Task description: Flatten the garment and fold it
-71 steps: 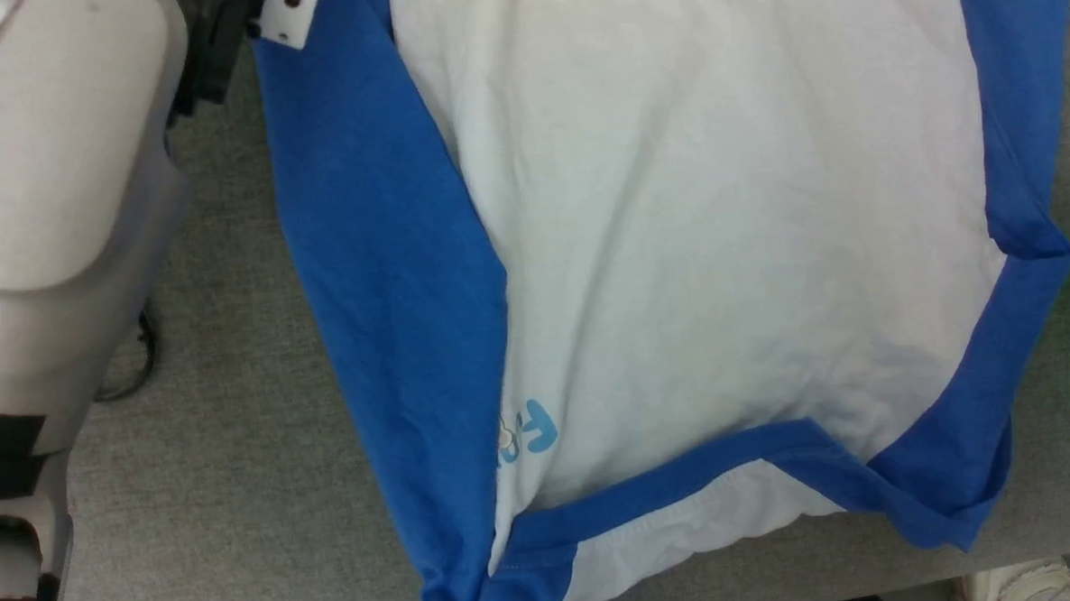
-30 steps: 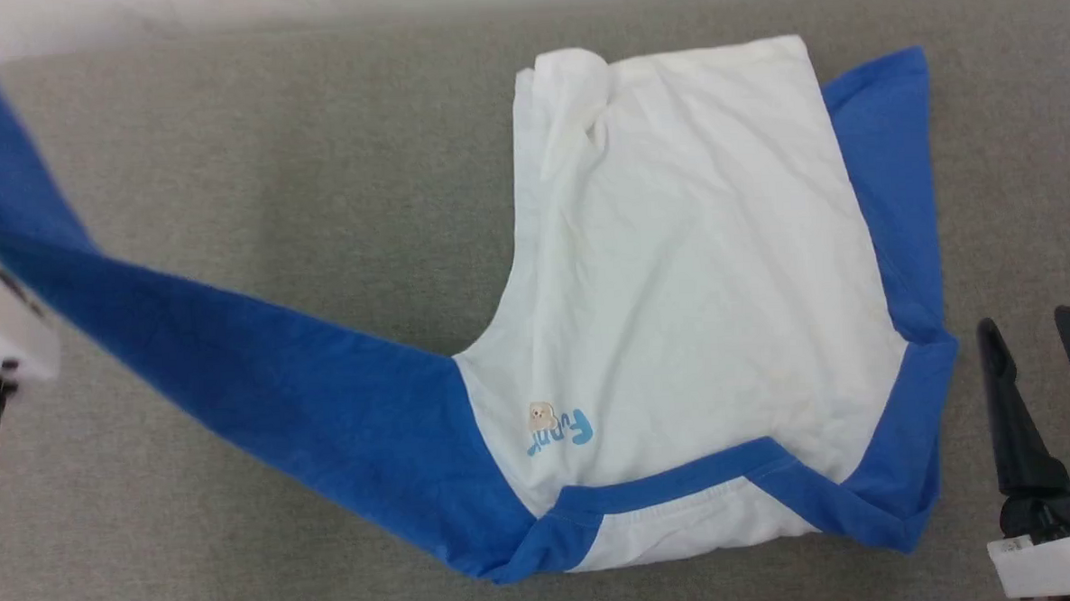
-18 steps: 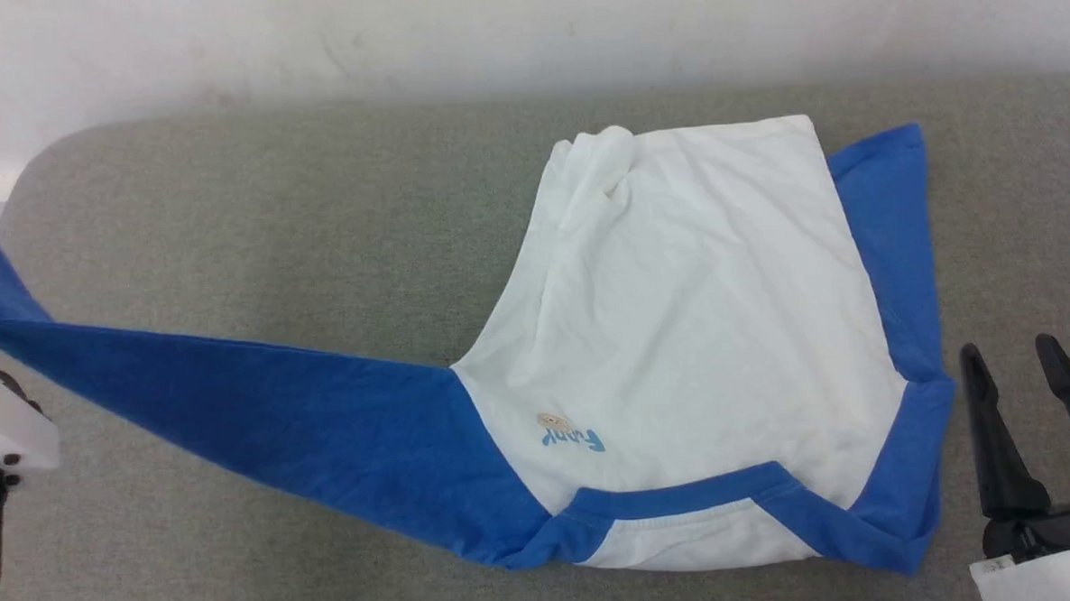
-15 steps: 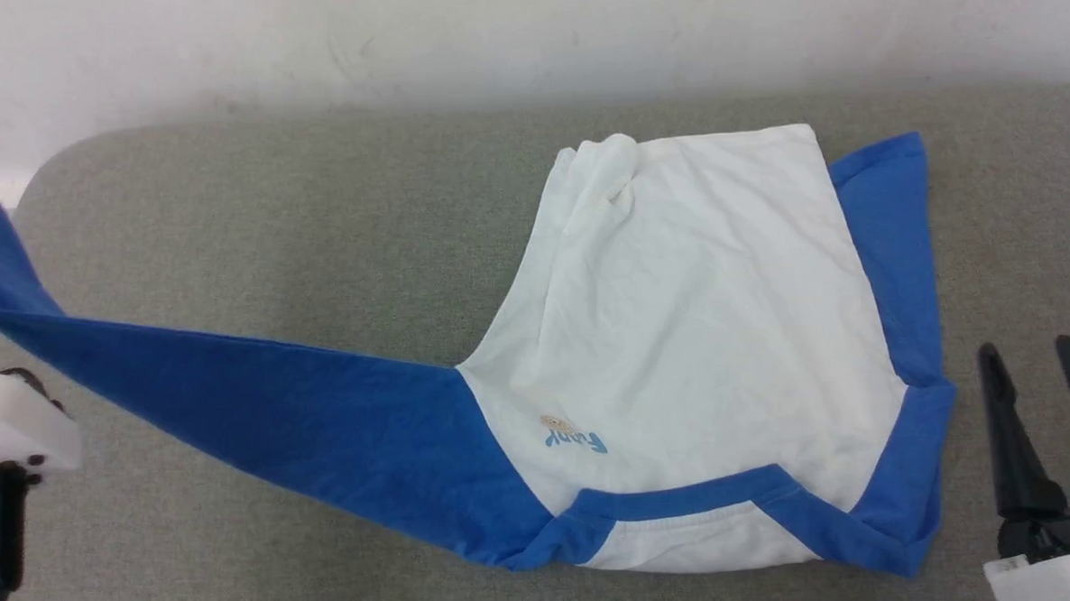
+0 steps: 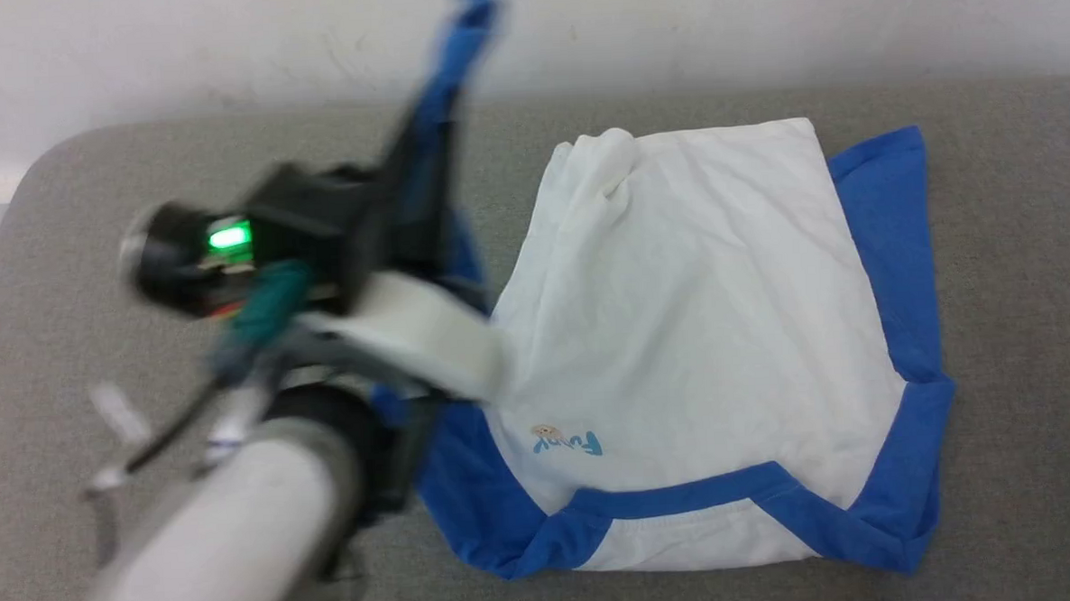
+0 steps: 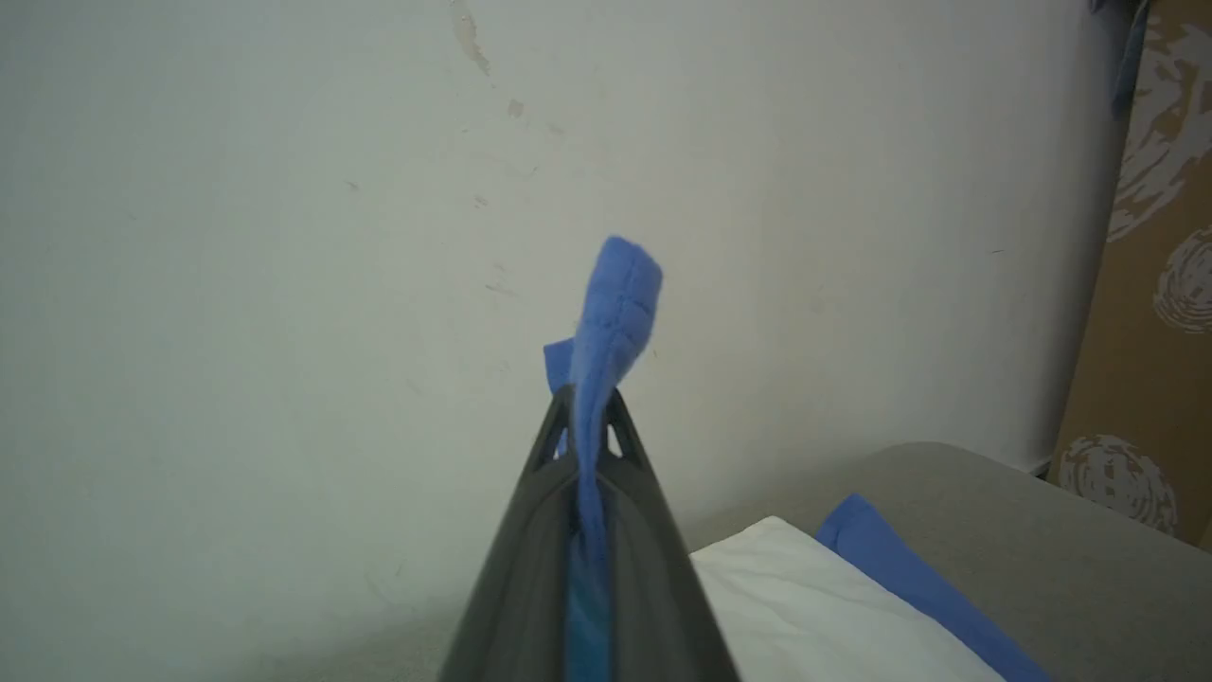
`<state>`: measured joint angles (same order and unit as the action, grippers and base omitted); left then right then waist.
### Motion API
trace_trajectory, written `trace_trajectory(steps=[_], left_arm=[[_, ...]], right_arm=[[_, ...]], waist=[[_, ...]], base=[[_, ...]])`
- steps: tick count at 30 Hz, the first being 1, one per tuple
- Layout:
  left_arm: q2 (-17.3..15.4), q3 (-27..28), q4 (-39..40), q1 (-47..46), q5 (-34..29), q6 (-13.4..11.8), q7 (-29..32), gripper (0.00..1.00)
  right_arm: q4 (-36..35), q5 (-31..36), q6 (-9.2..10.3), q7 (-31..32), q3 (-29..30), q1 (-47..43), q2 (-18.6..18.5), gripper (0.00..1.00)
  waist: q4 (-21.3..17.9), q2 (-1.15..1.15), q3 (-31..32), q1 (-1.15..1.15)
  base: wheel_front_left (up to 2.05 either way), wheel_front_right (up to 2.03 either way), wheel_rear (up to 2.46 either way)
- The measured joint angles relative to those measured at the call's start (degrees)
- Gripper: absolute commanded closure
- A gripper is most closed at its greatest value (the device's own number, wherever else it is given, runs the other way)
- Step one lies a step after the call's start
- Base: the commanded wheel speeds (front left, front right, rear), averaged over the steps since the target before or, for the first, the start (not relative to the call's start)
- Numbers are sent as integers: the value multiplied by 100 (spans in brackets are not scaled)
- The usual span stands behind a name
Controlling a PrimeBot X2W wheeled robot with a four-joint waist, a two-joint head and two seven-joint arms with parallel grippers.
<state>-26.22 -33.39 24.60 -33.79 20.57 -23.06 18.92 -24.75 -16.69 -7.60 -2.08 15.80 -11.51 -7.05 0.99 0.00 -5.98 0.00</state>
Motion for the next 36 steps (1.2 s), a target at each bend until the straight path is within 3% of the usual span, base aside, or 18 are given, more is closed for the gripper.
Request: trace_trajectory(steps=[7,11,16,25,36], left_arm=[[1723,-1261,-1444,-845,-145,388,-268,100],[2212,-1789,-2459,-901,-134,546,-619,100],[2303,-2401,-3700,-916,-7,606,-1049,100],[2325,-3722,-4707,-984,912,638,-1223,100],[2328,-3969,-5476,-940,1489,789,-1233,100]], right_arm=[[-153,-3,0,1,275,170,-5,0],[-180,-54,0,1,301,203,-20,0],[-114,-157,0,-4,267,245,-68,0],[124,-325,0,-123,185,425,-249,0],[338,-399,0,-155,-147,571,-352,0]], waist=[[-144,0,-64,0],[-307,0,-158,0],[-563,0,-316,0],[-1022,0,-639,0],[-1349,0,-842,0]], base=[[0,0,0],[0,0,0],[0,0,0],[0,0,0],[0,0,0]])
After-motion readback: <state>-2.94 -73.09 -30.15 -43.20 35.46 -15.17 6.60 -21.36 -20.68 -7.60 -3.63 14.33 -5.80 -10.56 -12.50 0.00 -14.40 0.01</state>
